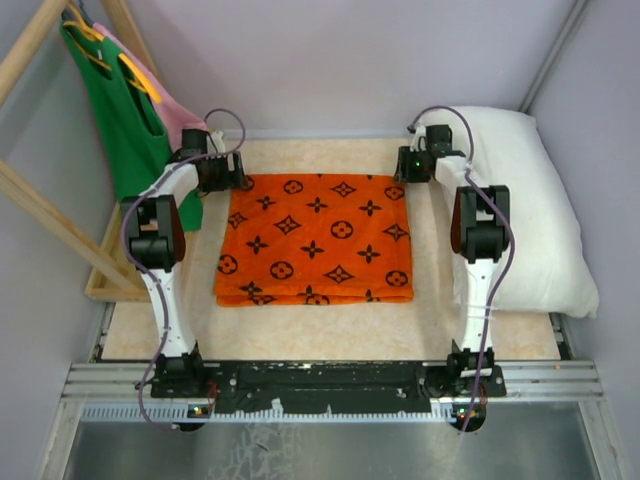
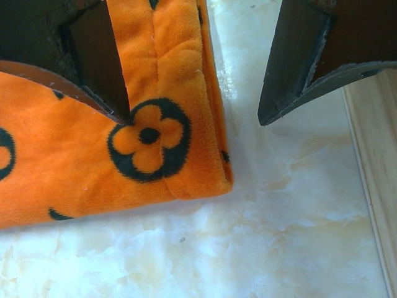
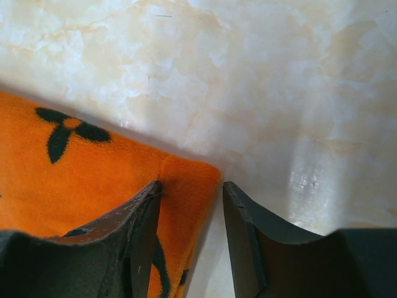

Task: Remove the pillowcase from the pillow
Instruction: Fold the pillowcase at the center of the board.

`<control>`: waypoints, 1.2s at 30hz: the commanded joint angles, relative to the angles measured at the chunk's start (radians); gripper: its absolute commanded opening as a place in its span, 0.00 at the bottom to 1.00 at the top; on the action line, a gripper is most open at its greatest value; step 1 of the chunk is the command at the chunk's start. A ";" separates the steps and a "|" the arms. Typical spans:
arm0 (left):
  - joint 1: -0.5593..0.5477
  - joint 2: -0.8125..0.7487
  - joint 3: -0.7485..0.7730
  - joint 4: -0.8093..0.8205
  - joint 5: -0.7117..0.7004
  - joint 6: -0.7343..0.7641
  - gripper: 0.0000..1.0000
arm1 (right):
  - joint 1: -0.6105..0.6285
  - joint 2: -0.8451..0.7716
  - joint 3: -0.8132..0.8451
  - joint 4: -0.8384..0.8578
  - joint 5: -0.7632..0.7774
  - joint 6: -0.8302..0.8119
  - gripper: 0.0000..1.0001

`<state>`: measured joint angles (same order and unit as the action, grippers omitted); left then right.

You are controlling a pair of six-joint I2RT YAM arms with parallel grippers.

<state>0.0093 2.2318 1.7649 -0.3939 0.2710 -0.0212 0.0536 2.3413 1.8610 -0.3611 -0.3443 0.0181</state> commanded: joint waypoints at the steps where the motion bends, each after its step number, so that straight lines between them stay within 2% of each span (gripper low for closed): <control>1: 0.016 0.033 -0.004 0.038 0.014 0.025 0.89 | 0.020 0.044 0.012 -0.105 -0.022 -0.009 0.43; 3: 0.023 0.044 -0.003 0.054 0.029 0.030 0.86 | 0.020 0.047 0.015 -0.107 -0.031 -0.005 0.40; 7: 0.034 0.077 0.014 0.061 0.064 0.033 0.69 | 0.024 0.051 0.013 -0.103 -0.046 0.001 0.34; 10: 0.035 0.093 0.014 0.073 0.089 0.044 0.66 | 0.028 0.056 0.015 -0.101 -0.055 0.007 0.30; 15: 0.036 0.114 0.010 0.103 0.143 0.049 0.62 | 0.034 0.066 0.024 -0.101 -0.083 0.019 0.15; 17: 0.036 0.115 0.005 0.133 0.153 0.038 0.58 | 0.033 0.068 0.028 -0.099 -0.094 0.025 0.02; 18: 0.036 0.116 0.007 0.140 0.160 0.034 0.55 | 0.032 0.069 0.030 -0.099 -0.104 0.025 0.00; 22: 0.035 0.121 0.028 0.154 0.202 0.044 0.35 | 0.019 0.045 0.016 -0.078 -0.139 0.044 0.00; 23: 0.036 0.119 0.030 0.159 0.209 0.051 0.29 | 0.010 0.036 0.011 -0.066 -0.156 0.059 0.00; 24: 0.036 0.114 0.030 0.166 0.210 0.056 0.18 | 0.000 0.027 0.008 -0.058 -0.170 0.071 0.00; 27: 0.038 0.081 0.015 0.215 0.218 0.058 0.00 | -0.029 0.007 0.028 -0.052 -0.207 0.095 0.00; 31: 0.037 0.035 -0.027 0.345 0.245 -0.002 0.00 | -0.040 0.024 0.153 -0.130 -0.196 0.081 0.00; 36: 0.037 0.009 0.004 0.472 0.269 -0.092 0.00 | -0.042 0.085 0.404 -0.240 -0.162 0.065 0.00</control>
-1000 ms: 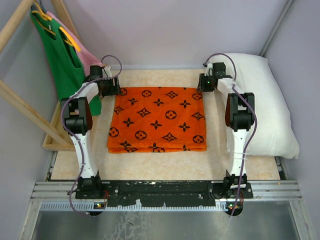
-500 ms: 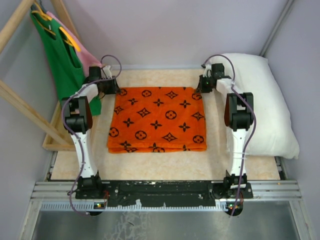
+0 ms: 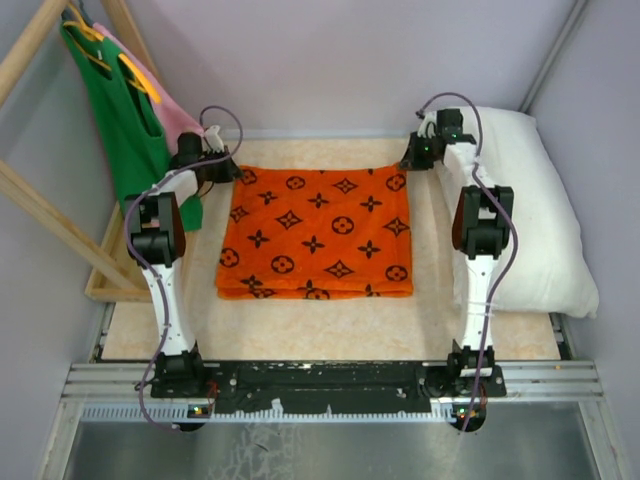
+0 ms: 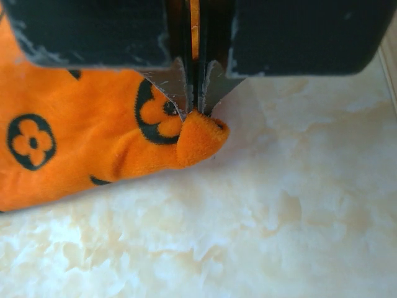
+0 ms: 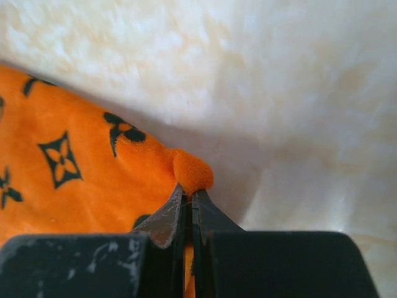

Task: Remove the pillowcase from the pillow
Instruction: Fold the pillowcase at the center of the board.

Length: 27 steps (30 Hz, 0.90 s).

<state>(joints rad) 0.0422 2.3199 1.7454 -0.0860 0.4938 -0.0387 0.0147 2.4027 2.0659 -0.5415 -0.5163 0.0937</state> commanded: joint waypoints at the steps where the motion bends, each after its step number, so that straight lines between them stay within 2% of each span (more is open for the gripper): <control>1: 0.004 -0.078 0.043 0.180 0.048 -0.086 0.00 | -0.004 0.040 0.283 -0.083 0.017 -0.013 0.00; 5: 0.005 -0.065 0.161 0.190 0.063 -0.126 0.00 | -0.016 0.096 0.482 -0.149 0.021 0.002 0.00; 9: 0.002 -0.062 0.239 0.216 0.069 -0.146 0.00 | -0.032 0.032 0.401 -0.074 0.011 0.025 0.00; 13: 0.002 -0.079 0.249 0.257 0.071 -0.142 0.00 | -0.038 -0.042 0.303 -0.033 0.055 0.004 0.00; 17: 0.004 -0.108 0.190 0.291 0.062 -0.111 0.00 | -0.066 -0.080 0.241 0.005 0.066 0.020 0.00; 21: 0.013 -0.161 0.078 0.337 0.047 -0.092 0.00 | -0.119 -0.124 0.172 0.041 0.006 0.081 0.00; 27: 0.030 -0.250 -0.091 0.409 0.056 -0.107 0.00 | -0.168 -0.271 -0.062 0.159 -0.035 0.135 0.00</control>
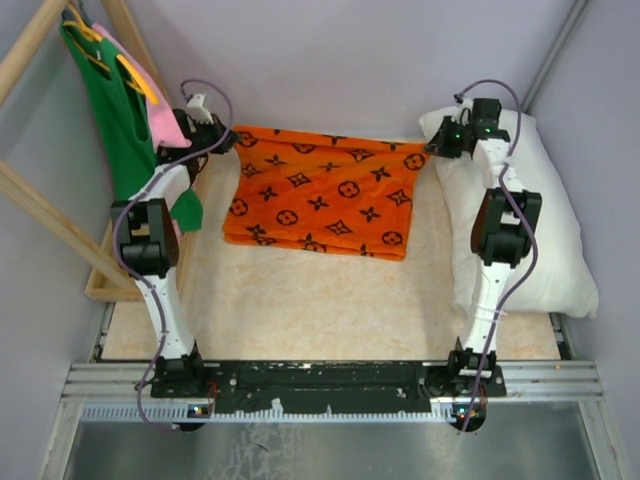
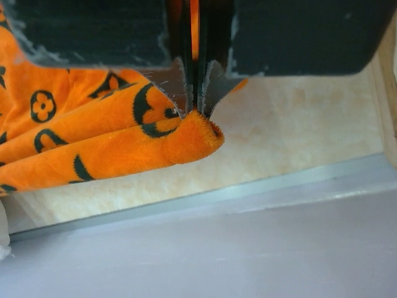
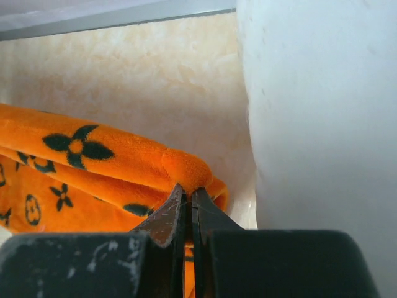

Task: Remove the pillowcase from the pillow
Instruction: Fold the pillowcase at the center of the board.

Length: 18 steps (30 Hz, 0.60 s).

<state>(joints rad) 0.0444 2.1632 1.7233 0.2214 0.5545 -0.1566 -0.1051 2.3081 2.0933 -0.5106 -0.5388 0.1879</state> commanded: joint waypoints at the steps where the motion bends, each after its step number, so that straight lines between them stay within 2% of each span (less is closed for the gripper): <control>1: 0.029 -0.105 -0.091 0.110 0.002 0.006 0.00 | -0.053 -0.197 -0.115 0.145 -0.017 0.046 0.00; 3: 0.026 -0.120 -0.131 0.141 0.018 -0.016 0.00 | -0.061 -0.216 -0.135 0.176 -0.027 0.059 0.00; 5: 0.025 -0.119 -0.144 0.165 0.024 -0.043 0.00 | -0.067 -0.191 -0.082 0.156 -0.036 0.065 0.00; 13: -0.014 -0.065 -0.063 0.152 0.020 -0.073 0.00 | -0.070 0.106 0.452 -0.069 -0.058 0.050 0.00; 18: -0.027 -0.045 -0.019 0.149 0.007 -0.079 0.00 | -0.069 0.104 0.440 0.069 -0.099 0.109 0.00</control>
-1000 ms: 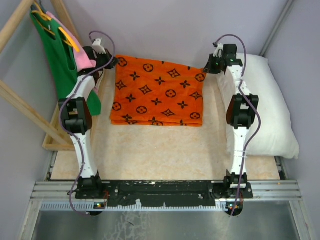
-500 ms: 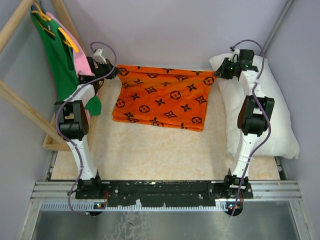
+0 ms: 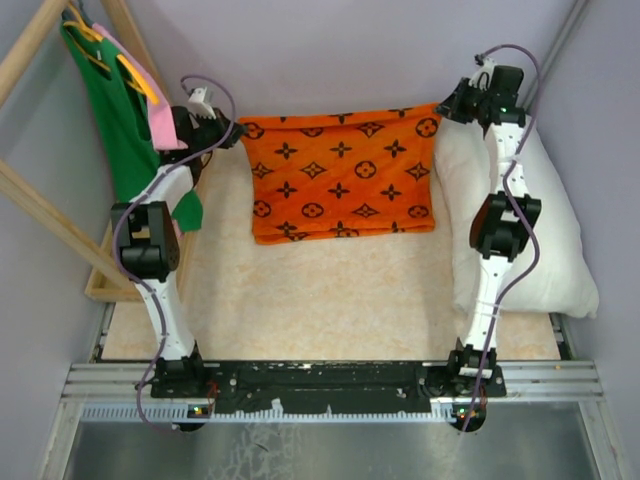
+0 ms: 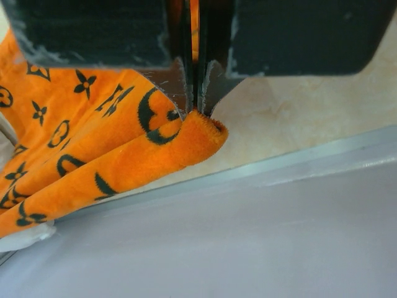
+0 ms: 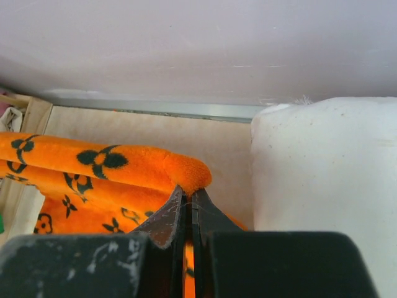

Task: Remove the pillowcase from the pillow
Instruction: Fold the pillowcase at the center of the board.

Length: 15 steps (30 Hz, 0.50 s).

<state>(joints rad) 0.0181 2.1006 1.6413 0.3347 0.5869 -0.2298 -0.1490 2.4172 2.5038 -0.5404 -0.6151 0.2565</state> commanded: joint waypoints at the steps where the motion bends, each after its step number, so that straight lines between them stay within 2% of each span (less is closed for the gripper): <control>1: -0.004 0.026 0.077 0.028 -0.025 -0.002 0.00 | -0.026 -0.008 0.026 0.112 -0.030 0.044 0.00; 6: -0.004 0.062 0.140 -0.028 -0.025 0.022 0.00 | -0.026 -0.045 -0.054 0.082 -0.041 0.000 0.00; 15: -0.007 0.032 -0.049 0.038 -0.050 0.068 0.00 | -0.038 -0.289 -0.554 0.247 -0.013 -0.022 0.00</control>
<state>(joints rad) 0.0086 2.1479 1.6752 0.3256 0.5671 -0.2001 -0.1623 2.2940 2.0678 -0.4221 -0.6323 0.2432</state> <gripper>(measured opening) 0.012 0.011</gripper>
